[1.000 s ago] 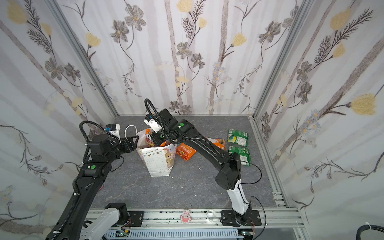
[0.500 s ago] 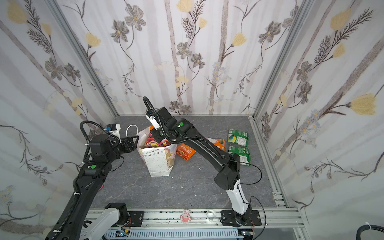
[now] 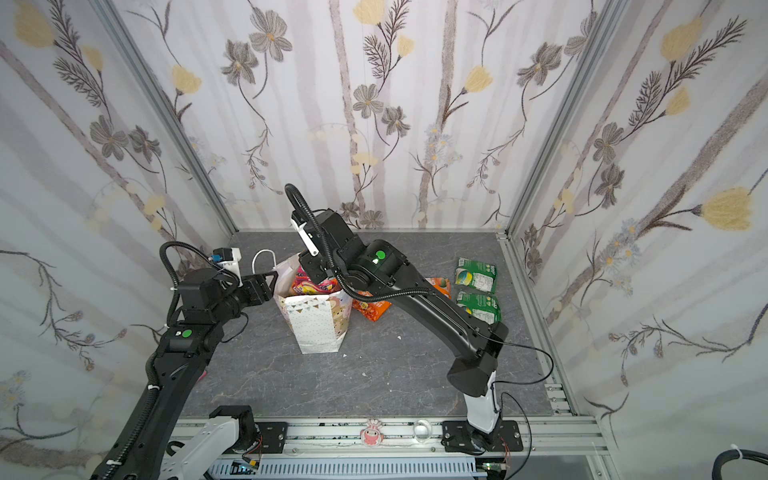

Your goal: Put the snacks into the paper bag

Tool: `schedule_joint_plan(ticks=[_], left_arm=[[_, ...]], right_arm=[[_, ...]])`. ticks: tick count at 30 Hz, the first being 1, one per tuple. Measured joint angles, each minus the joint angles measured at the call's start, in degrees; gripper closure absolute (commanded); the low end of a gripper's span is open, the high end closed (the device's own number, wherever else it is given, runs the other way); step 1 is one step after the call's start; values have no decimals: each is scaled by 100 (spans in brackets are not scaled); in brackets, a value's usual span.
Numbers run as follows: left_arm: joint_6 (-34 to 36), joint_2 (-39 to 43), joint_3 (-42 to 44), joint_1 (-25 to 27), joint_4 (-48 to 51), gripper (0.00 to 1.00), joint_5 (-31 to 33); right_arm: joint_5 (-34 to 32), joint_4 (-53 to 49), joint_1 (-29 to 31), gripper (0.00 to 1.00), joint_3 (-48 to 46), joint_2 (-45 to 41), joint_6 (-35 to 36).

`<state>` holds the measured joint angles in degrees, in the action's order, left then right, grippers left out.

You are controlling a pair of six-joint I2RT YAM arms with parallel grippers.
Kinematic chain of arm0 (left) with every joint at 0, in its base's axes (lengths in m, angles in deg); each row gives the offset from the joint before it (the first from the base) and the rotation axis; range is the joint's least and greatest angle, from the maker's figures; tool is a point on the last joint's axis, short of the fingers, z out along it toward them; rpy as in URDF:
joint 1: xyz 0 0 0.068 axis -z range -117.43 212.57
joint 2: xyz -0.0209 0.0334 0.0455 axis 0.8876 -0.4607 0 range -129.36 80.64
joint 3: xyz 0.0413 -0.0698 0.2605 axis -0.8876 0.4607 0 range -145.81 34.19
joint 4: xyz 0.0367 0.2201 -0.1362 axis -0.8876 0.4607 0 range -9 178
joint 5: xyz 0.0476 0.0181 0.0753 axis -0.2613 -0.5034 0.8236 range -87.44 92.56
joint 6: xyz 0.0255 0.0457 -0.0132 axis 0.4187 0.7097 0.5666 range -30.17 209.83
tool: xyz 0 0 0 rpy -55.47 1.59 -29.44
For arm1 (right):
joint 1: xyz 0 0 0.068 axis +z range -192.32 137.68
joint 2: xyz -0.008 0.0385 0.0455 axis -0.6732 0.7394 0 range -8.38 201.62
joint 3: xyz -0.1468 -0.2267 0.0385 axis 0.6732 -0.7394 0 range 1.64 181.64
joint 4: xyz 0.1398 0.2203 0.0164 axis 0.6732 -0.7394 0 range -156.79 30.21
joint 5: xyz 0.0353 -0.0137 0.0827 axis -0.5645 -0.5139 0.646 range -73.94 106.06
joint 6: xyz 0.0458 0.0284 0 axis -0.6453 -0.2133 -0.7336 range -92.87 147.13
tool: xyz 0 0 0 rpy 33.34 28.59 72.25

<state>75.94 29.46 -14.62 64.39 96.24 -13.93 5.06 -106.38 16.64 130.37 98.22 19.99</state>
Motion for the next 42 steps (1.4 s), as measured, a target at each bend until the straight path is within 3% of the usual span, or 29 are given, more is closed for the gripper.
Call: schedule_joint_plan(ticks=[6, 8, 9, 12, 16, 21, 25, 27, 29, 31, 33, 37, 42], left_arm=[[0, 9, 0, 0, 0, 27, 0], [0, 26, 0, 0, 0, 27, 22], [0, 50, -2, 0, 0, 28, 24], [-4, 79, -142, 0, 131, 27, 85], [-116, 79, -793, 7, 509, 27, 527], [-129, 52, -1937, 7, 1132, 26, 896], [-127, -273, -3005, 46, 1646, 30, 846], [-127, -533, -3416, 177, 1912, 30, 706], [-129, -750, -3670, 461, 2159, 30, 634], [-129, -935, -3871, 898, 2450, 29, 688], [-127, -1174, -4166, 1628, 2743, 29, 927], [-96, -1692, -4459, 2649, 3049, 29, 1235], [24, -2273, -4393, 2975, 3296, 24, 1563]], right_arm=[[61, 133, 17, 85, -308, -59, -133], [72, 111, 31, 88, -192, 170, -186], [37, 92, 42, 87, -181, 216, -225], [-273, 35, 68, 68, -179, 186, -337], [-1209, 46, 302, 50, -809, -315, -595], [-1803, 595, 387, 46, -2870, -1292, -953], [-1884, 1198, 214, 45, -3545, -1401, -1139], [-1740, 1473, 74, 55, -3606, -1375, -1189], [-1611, 1777, -101, 76, -3606, -1300, -1211], [-1550, 1934, -212, 91, -3606, -1228, -1252], [-1421, 2017, -243, 99, -3622, -1228, -1325], [-1126, 2293, -293, 100, -3921, -1510, -1340], [-710, 2841, -323, 100, -4649, -2184, -1379]])
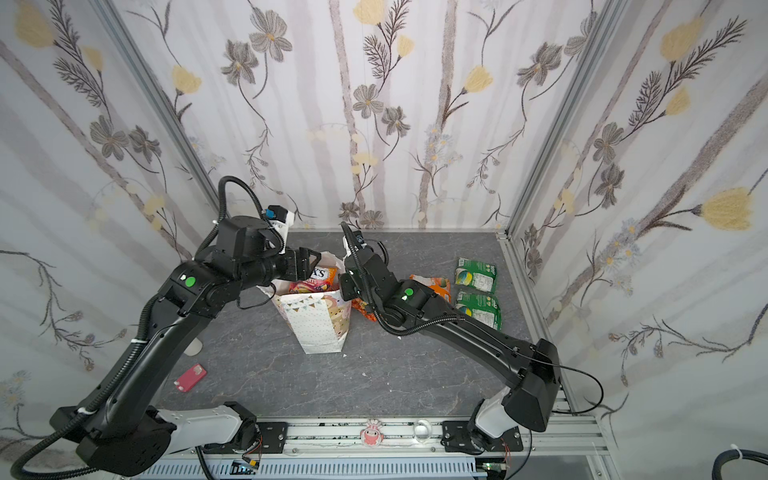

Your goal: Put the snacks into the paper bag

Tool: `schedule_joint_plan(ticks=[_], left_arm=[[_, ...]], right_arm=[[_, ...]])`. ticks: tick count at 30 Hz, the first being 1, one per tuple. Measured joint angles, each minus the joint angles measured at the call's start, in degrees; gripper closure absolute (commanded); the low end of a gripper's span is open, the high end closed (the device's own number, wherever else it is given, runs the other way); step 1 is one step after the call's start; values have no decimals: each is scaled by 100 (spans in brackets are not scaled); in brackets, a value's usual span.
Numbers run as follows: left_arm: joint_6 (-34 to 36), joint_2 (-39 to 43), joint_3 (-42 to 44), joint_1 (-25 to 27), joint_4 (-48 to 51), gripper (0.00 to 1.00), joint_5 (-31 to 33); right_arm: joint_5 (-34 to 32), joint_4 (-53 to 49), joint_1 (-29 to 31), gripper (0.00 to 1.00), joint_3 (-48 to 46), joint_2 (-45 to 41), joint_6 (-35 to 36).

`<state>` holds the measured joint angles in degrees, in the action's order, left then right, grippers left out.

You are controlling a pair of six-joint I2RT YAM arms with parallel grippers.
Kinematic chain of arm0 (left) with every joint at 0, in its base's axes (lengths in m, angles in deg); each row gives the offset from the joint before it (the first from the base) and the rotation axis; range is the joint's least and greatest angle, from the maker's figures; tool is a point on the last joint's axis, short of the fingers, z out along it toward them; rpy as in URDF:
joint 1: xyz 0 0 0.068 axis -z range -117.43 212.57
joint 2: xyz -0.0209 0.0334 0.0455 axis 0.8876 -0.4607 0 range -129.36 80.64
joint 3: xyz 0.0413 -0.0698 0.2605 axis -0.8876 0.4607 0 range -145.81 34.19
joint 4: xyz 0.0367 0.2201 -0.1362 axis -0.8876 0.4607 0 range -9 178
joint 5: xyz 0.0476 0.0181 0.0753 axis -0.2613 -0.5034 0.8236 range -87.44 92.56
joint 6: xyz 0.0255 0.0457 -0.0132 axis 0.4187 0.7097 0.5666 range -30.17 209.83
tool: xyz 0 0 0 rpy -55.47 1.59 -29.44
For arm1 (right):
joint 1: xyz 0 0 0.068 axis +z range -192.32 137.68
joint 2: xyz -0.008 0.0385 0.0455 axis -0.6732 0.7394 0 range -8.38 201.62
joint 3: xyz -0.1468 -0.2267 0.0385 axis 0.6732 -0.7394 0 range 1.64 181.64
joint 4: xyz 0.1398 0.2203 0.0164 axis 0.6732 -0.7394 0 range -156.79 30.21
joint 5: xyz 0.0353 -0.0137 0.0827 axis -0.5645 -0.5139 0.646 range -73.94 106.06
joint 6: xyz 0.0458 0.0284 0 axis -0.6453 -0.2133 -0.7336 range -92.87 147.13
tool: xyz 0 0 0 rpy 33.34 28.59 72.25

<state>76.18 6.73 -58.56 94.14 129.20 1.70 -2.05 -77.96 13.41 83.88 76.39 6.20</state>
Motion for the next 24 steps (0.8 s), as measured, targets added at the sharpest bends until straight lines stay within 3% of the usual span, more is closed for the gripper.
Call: schedule_joint_plan(ticks=[8, 15, 24], left_arm=[[166, -717, 138, -127, -17, 25, 144], [293, -1320, 264, -96, -201, 32, -363], [313, -1777, 671, -98, -518, 36, -422]], right_arm=[[192, 621, -61, 100, -704, -619, -50], [341, 949, -125, 100, -874, -640, -66], [586, 1237, -173, 100, -1071, -643, -66]])
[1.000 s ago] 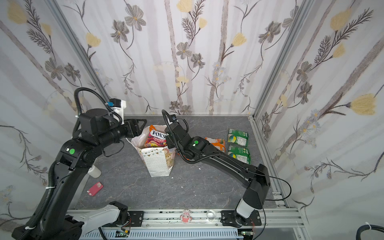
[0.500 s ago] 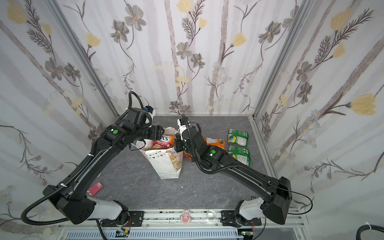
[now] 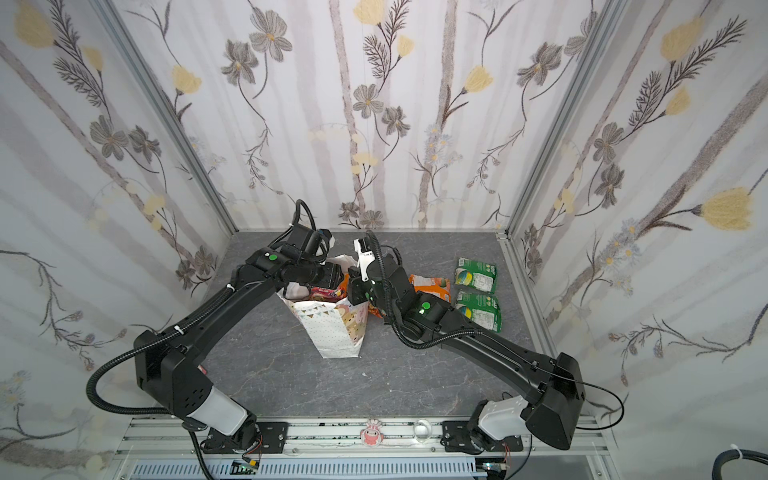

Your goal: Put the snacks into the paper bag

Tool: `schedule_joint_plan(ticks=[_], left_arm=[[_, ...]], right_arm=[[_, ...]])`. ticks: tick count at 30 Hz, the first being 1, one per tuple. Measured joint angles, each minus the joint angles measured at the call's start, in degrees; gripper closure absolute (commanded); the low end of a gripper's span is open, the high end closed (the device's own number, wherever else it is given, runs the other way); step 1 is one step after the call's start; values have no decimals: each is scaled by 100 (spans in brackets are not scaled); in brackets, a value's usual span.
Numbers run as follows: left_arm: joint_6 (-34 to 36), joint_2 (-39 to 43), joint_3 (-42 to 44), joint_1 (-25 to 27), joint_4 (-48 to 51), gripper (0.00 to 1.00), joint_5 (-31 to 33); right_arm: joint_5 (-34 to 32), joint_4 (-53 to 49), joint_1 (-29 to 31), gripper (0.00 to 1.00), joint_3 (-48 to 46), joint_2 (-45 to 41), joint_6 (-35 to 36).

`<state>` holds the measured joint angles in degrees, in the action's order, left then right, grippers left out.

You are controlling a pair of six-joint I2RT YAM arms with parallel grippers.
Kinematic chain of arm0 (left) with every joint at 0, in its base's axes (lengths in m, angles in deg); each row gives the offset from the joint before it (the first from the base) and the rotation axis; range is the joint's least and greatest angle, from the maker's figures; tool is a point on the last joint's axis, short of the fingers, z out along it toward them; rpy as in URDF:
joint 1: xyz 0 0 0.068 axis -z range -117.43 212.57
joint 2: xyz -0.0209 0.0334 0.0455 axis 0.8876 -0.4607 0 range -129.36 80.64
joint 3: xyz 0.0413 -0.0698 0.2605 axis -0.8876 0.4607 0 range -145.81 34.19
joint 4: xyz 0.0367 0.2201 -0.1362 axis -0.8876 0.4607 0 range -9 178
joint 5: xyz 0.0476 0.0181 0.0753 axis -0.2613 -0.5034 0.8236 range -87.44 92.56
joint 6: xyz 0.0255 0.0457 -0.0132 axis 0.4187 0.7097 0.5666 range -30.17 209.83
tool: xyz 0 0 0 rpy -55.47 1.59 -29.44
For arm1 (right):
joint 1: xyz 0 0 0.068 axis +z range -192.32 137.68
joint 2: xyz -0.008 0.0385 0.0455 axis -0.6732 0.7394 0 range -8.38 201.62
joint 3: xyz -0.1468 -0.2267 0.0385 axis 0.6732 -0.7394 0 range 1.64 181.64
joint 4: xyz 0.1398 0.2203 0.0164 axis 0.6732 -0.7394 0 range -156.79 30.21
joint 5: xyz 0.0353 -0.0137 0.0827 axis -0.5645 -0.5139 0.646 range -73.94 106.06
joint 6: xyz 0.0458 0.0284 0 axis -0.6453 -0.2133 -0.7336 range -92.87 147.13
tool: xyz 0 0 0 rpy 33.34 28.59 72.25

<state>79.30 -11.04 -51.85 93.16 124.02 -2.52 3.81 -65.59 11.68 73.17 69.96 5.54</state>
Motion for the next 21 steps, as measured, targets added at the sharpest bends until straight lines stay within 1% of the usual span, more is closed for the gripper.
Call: schedule_joint_plan(ticks=[5, 8, 12, 17, 21], left_arm=[[-2, -306, 151, 15, -229, 42, -164], [-2, -396, 173, 72, -273, 41, -155], [-2, -240, -184, 28, -4, 30, -2], [28, 422, -1051, -210, 330, 21, 531], [111, 1060, -1132, -511, 767, 14, 890]], right_arm=[[42, 72, -35, 100, -83, -31, -2], [81, 90, -76, 100, -122, -39, -4], [142, 155, -129, 100, -146, -33, -44], [212, 170, -157, 100, -149, -2, -46], [291, 173, -175, 100, -153, 2, -46]])
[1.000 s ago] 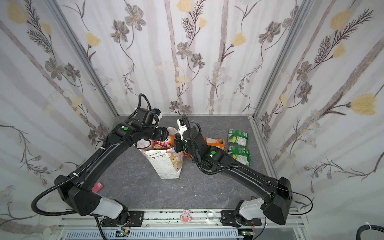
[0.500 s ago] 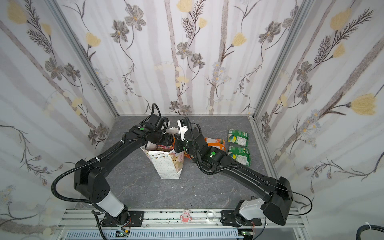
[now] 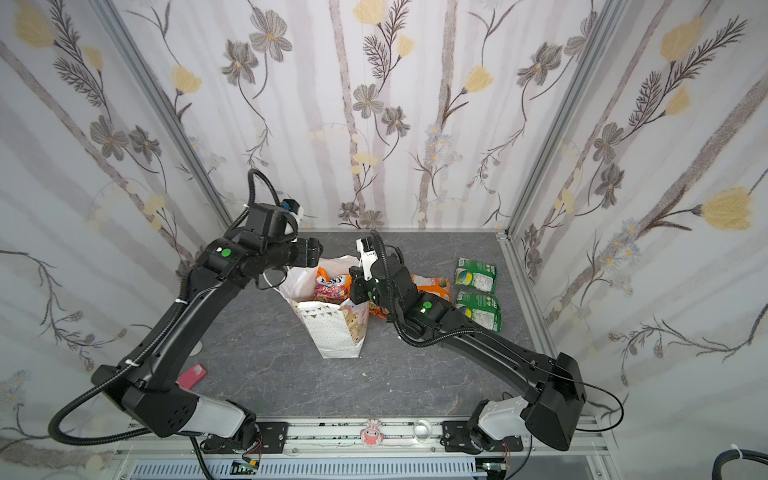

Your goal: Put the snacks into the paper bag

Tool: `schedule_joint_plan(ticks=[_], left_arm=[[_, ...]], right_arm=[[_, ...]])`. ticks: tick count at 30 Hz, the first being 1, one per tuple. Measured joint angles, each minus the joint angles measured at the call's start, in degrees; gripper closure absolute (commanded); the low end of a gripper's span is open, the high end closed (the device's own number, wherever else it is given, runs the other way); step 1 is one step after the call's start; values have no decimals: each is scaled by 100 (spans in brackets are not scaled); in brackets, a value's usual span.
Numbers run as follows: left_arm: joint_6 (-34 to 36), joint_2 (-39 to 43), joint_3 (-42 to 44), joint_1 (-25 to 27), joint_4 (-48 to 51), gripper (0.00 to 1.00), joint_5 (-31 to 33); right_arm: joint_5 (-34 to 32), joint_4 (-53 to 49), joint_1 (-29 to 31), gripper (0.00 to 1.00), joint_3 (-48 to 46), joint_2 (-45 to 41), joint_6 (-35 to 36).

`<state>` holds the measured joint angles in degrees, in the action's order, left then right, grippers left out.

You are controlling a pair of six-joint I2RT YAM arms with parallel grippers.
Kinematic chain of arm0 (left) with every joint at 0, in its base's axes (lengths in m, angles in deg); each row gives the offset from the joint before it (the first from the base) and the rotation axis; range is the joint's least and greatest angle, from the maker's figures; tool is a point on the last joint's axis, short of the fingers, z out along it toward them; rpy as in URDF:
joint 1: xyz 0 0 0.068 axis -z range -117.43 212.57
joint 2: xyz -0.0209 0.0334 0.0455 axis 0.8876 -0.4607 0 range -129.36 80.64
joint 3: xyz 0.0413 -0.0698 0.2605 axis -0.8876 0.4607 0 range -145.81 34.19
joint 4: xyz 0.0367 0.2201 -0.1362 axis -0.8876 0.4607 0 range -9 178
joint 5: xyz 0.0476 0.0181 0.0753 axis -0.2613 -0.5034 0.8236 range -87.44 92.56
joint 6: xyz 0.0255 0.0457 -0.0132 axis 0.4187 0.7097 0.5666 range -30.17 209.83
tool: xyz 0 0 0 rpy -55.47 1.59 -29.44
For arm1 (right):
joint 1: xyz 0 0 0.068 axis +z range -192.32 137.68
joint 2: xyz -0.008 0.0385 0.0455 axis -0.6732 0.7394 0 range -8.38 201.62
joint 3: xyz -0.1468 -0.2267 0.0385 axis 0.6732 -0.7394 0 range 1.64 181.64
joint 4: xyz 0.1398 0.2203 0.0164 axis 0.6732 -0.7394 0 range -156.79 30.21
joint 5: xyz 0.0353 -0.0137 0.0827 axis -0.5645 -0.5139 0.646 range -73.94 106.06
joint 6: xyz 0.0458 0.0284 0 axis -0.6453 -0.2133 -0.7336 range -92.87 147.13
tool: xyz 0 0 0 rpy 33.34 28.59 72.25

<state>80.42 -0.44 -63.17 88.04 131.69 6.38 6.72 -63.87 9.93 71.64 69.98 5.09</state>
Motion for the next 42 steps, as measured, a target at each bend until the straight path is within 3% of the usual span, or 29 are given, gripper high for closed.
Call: schedule_joint_plan(ticks=[3, 9, 17, 24, 26, 29, 33, 42], left_arm=[[-4, 667, 264, -323, 79, 11, 177], [-87, 1504, 568, -872, 66, 5, -81], [-114, 1311, 968, -1248, -203, 14, -1563], [-114, 1268, 1377, -1283, -483, 37, -2409], [-114, 1342, 1488, -1283, -590, 50, -2608], [-107, 1381, 1626, -1283, -717, 77, -2798], [-59, 1309, 1729, -1287, -708, 98, -2800], [160, 1346, 1493, -1707, -588, 100, -2597]], right_arm=[[4, 2, -11, 100, -4, 13, -2], [48, 35, -26, 100, -26, 44, -17], [68, 42, -46, 99, -61, 44, -42], [68, 74, -59, 98, -96, 44, -42], [81, 85, -63, 98, -96, 57, -44], [153, 125, -79, 99, -83, 157, -44], [212, 122, -79, 99, 66, 328, -44], [1086, 236, -20, 100, 986, 1279, 70]])
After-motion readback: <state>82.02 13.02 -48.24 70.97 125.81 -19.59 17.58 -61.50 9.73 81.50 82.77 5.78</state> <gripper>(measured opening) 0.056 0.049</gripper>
